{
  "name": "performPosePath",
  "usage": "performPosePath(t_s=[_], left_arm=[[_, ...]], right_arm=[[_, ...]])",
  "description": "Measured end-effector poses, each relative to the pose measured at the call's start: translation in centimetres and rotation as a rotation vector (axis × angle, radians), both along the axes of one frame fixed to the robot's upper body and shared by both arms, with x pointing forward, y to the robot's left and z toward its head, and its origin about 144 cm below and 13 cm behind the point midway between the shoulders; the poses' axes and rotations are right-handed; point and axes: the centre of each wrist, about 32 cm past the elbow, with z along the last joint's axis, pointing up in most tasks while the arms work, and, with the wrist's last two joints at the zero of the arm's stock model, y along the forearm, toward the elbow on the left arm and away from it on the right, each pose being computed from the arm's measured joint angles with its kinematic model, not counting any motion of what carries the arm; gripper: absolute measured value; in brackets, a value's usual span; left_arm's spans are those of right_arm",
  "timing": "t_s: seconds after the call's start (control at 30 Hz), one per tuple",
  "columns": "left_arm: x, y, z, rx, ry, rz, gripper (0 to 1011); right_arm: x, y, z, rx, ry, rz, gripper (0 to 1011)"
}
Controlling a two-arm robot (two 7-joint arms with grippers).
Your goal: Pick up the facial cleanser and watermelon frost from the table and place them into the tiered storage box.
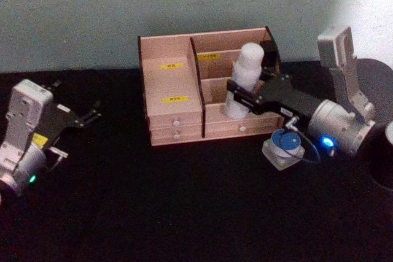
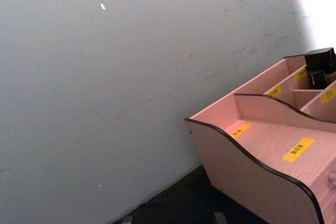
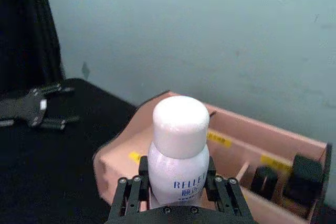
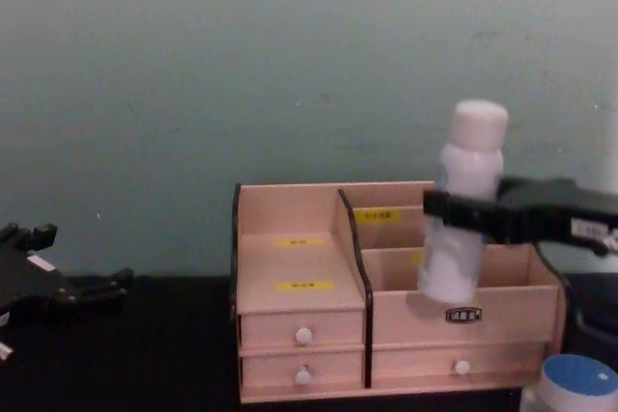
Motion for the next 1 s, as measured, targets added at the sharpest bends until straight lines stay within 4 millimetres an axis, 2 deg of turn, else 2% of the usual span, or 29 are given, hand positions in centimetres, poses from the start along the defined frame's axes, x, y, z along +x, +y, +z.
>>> performPosePath(t_s=[0.17, 0.5, 1.0], left_arm=[[0.0, 0.0, 0.0, 0.000, 0.000, 0.000, 1001], [0.0, 0.0, 0.0, 0.000, 0.000, 0.000, 1001], [0.0, 0.0, 0.0, 0.000, 0.000, 0.000, 1001]], right_arm=[[1.7, 0.7, 1.2, 0.000, -0.024, -0.026, 589], [4.8, 1.6, 2.0, 0.003, -0.041, -0.079, 589], [8.0, 2.8, 1.5, -0.003, -0.027, -0.113, 589]])
